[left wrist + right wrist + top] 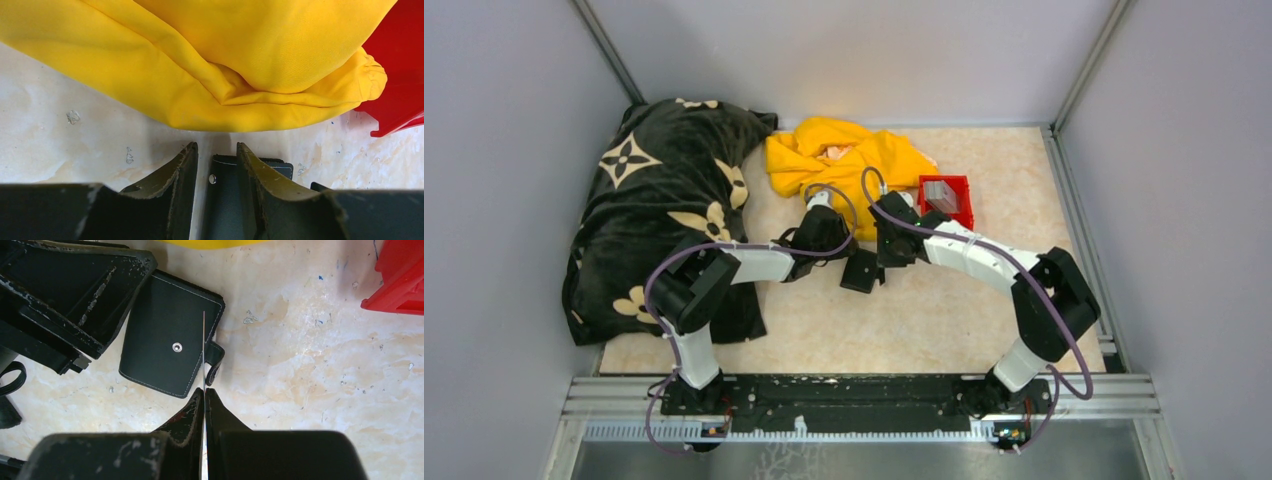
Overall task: Put the credit cards into the card holder
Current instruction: Open the card holder at the center of the board.
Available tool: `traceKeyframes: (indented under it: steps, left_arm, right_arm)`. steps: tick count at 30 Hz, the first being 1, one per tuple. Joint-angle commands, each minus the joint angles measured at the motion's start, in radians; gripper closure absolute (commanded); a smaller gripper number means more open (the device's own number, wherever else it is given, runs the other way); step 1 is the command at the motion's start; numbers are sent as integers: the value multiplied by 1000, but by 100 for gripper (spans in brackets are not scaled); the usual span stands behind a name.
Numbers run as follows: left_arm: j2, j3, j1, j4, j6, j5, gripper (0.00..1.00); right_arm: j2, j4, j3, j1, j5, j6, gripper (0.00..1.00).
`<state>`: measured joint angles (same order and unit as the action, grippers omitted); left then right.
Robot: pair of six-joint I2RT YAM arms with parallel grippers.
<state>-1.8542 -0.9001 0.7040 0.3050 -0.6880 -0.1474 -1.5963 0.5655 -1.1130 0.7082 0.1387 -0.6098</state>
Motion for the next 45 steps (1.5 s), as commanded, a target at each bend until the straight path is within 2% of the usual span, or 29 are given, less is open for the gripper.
traceKeyframes:
  steps: [1,17,29,39,45]
  left_arm:
    - [-98,61,15,-255,1,17,58]
    - [-90,82,23,-259,-5,12,58]
    - [-37,148,24,-248,-21,-15,58]
    - [31,179,23,-252,-42,-63,46]
    - [83,208,24,-260,-60,-94,44]
  right_arm:
    - [57,-16,18,-11,16,5,100]
    - [102,-46,90,-29,11,-12,100]
    - [180,-251,260,-156,-216,-82,100]
    - [207,-364,333,-206,-361,-113,100]
    - [217,-402,363,-231,-404,-120,100]
